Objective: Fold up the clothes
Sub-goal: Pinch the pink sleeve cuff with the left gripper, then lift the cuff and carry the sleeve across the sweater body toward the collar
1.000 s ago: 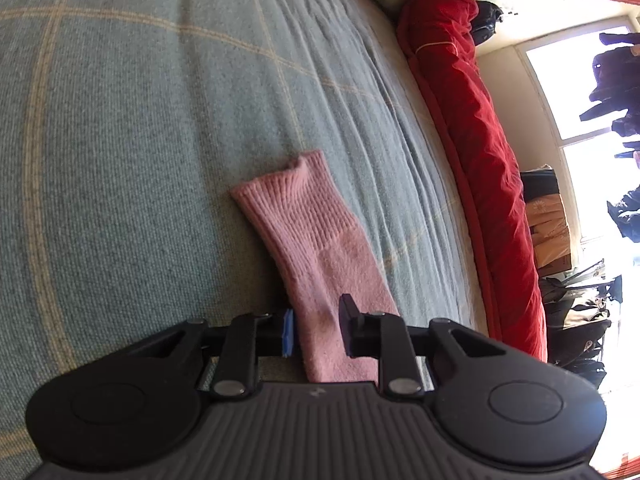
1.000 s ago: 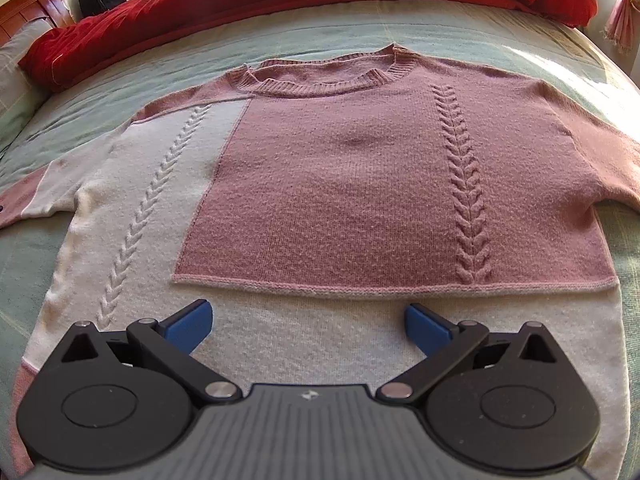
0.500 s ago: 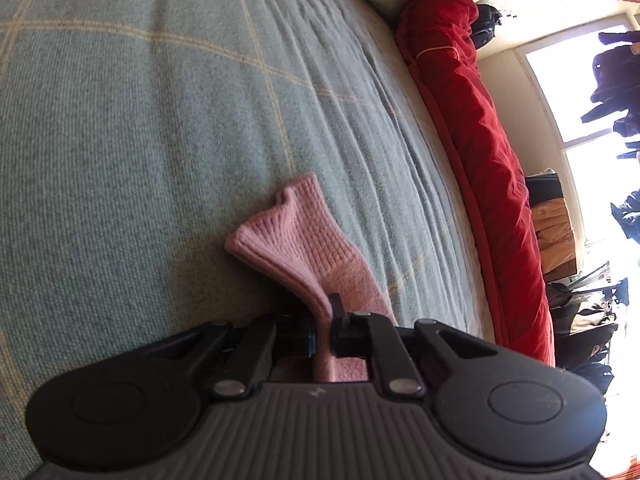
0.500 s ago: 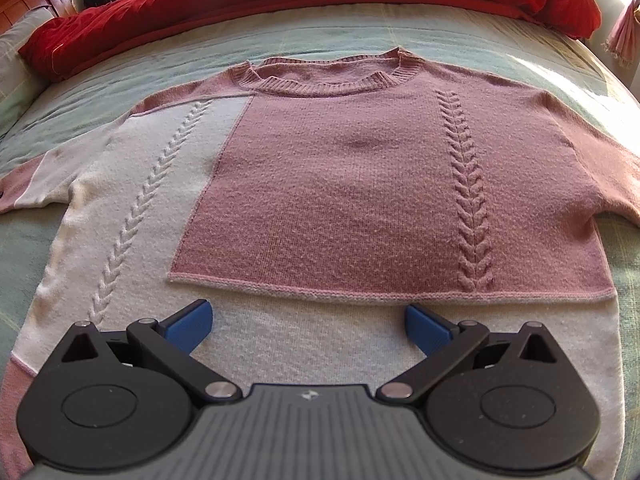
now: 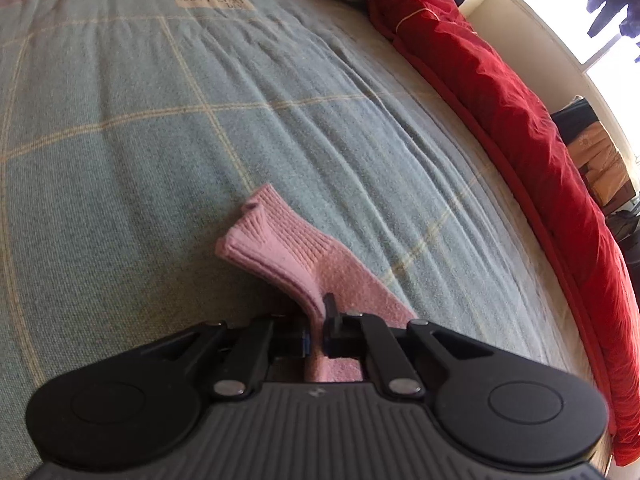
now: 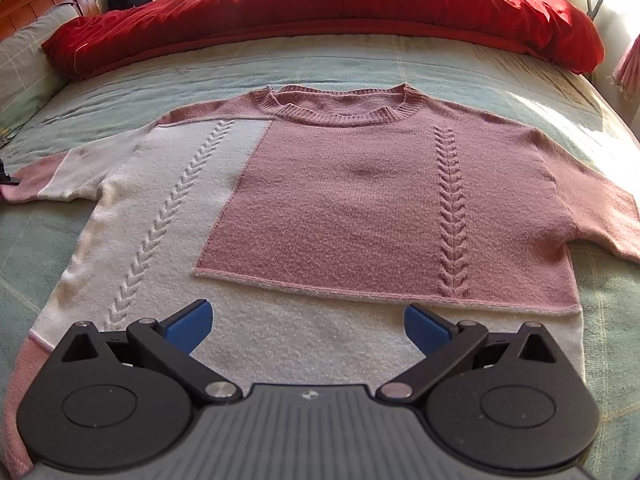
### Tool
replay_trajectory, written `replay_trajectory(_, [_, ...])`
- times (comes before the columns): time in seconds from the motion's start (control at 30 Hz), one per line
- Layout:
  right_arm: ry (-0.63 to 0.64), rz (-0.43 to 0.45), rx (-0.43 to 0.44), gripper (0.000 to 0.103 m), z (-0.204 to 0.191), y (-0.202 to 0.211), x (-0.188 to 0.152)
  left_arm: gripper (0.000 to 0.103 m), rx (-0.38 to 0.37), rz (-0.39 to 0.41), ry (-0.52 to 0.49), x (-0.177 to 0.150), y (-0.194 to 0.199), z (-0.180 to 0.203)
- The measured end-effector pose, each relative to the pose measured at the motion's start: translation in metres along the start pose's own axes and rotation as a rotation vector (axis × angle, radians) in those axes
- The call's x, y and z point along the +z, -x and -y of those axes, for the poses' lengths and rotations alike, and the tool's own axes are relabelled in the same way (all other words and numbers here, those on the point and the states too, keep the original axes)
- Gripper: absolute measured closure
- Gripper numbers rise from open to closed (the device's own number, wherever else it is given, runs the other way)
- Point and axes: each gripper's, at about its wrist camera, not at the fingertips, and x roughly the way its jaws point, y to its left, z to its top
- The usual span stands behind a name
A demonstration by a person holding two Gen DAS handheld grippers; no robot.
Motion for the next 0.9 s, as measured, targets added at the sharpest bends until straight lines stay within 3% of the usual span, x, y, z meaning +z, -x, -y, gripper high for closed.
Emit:
replay_trajectory(0.2, [0.020,0.013,0.026,0.000,0.006,0.016,-0.012,0.099,0.012,0.026,-0.105,0.006,0.029,0.038])
replay_trajectory(0.4, [0.090,-0.003,-0.023,0.000,-0.002,0.023,-0.022,0.099,-0.007,0.052,-0.160,0.003,0.059,0.071])
replay_trajectory(0.6, [0.237,-0.045,-0.098,0.000,-0.023,0.028,-0.035,0.099,-0.063,0.053,-0.192,-0.010,0.080,0.098])
replay_trajectory(0.9, [0.276,-0.014,-0.084,0.000,-0.035,0.048,-0.041,0.099,-0.123,0.050,-0.250,-0.032,0.102,0.138])
